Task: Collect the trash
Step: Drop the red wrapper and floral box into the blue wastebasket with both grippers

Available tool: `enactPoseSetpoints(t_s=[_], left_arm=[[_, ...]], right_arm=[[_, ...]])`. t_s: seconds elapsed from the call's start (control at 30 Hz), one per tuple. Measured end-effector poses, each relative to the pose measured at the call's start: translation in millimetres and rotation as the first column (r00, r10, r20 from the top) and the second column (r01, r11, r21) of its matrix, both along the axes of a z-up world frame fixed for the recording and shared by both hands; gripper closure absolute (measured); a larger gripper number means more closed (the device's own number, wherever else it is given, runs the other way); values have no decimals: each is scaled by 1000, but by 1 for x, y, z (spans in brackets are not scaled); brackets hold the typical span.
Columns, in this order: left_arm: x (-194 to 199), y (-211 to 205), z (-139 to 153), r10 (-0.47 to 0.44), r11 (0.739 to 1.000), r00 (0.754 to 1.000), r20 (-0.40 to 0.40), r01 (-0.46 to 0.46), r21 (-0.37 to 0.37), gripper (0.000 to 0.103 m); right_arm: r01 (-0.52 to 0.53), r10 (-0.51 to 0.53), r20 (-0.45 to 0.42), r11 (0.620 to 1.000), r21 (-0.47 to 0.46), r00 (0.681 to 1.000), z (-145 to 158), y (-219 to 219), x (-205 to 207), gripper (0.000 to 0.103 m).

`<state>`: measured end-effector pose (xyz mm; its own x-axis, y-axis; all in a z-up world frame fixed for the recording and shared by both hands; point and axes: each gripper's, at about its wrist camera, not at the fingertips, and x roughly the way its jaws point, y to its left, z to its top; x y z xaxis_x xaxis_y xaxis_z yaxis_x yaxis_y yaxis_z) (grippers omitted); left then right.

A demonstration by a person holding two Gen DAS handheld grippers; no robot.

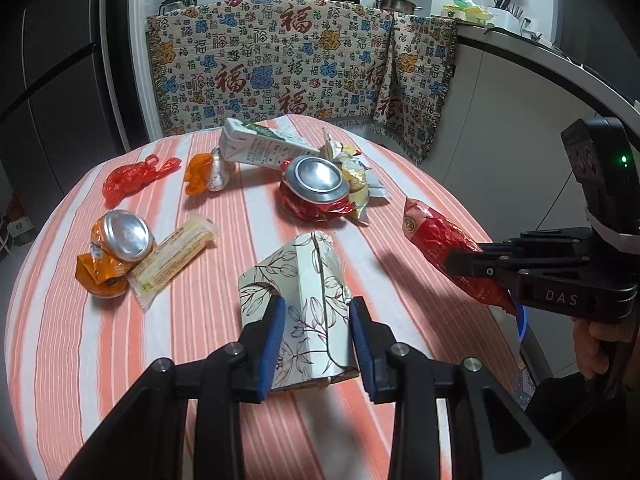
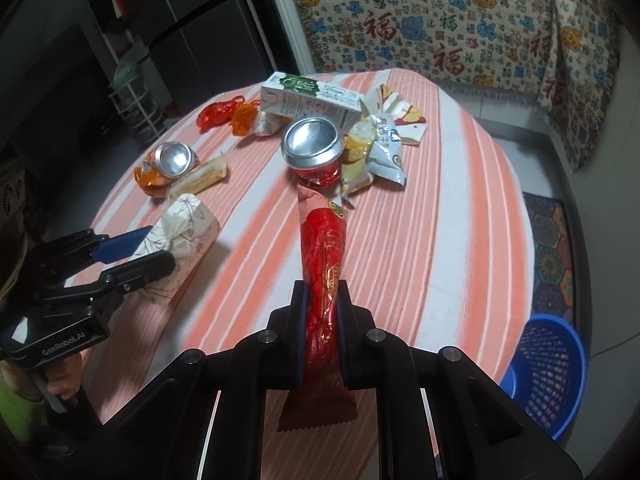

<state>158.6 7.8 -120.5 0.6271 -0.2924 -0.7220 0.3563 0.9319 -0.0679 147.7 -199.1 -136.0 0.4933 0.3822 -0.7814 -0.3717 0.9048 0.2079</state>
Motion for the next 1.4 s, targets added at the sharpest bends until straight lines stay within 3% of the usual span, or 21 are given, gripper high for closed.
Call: enactPoseSetpoints(t_s=[0.67,0.9,1.1,1.4], left_arm=[[-1,-43,3,-64,998,998,-8,64,-2,69],[-1,-79,7,-137,990,991,-16,136,-30,69],[-3,-131,13,-233,970,972,-23,231,-76,69],[-1,-231,5,-373,920,925,-75,359,-156,69]], right_arm=[[63,-63,-3,997,40,998,6,-40,-7,91],[149,-150,6,987,63,989,14,-86,-9,91],[295,-295,-13,953,75,955,13,-157,-12,91],[490,-488,-70,871,20,870,-5,-252,-26,91]])
